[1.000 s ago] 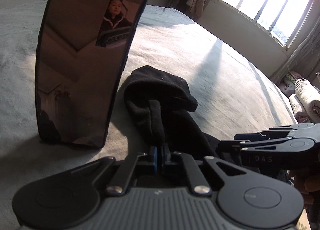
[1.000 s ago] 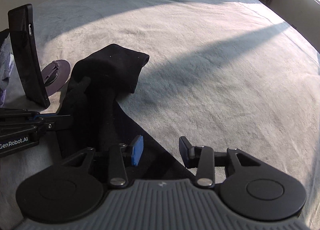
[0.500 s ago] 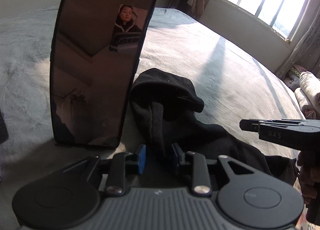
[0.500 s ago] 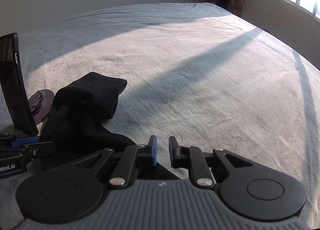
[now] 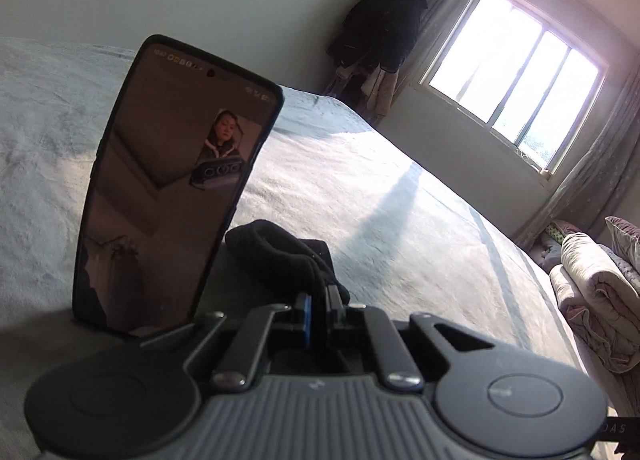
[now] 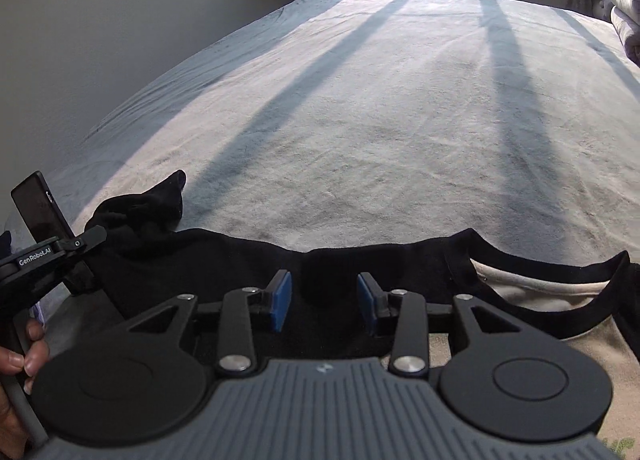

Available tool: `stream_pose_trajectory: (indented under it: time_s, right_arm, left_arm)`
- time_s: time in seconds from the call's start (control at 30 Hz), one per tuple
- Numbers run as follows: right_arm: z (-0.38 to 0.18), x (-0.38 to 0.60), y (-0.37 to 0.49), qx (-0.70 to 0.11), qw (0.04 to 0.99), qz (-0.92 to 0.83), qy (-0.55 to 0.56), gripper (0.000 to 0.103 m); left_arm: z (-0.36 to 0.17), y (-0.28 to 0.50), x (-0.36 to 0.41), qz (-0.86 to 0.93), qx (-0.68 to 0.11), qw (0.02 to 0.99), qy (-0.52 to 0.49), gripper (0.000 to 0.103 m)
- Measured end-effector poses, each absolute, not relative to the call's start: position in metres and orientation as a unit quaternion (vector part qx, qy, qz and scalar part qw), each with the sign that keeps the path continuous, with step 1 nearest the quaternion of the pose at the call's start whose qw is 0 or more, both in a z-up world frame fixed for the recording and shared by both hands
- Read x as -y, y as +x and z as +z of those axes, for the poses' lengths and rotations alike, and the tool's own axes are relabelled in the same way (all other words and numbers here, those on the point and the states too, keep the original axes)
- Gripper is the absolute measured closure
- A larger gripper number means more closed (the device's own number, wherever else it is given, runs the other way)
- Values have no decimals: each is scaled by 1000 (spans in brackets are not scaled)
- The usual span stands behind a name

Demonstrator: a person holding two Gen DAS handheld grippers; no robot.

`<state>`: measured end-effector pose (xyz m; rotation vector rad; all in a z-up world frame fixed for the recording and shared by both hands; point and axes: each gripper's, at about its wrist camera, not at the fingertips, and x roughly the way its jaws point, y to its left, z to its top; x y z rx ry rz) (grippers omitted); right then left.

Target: Fold clothes

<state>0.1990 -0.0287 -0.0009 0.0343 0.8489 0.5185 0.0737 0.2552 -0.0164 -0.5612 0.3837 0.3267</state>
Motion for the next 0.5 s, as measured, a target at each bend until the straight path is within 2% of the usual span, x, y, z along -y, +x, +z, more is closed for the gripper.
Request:
stream_pose_trajectory:
  time_s: [0.03,0.17,0.37,0.47,0.5]
  right_arm:
    - [-7,28,198,-409,882,234,4,69]
    - [-38,16,211,-416,886,202,-23,74]
    - [-49,-31,239,-372,906,188,-70,73]
    - [-41,-39,246,-368,908,186,-79,73]
    - [-36,-38,242,-362,909,194,-72,73]
  left_arm:
    - [-14,72,-252,167,-183,931,-267,97]
    - [-17,72,-247,216,-218,921,-239,97]
    - [-38,81,-269,233,-281,888,-280,96]
    - [-44,78,-282,229,-275,878,-317,95]
    - [-46,78,-285,226,-268,877,-329,92]
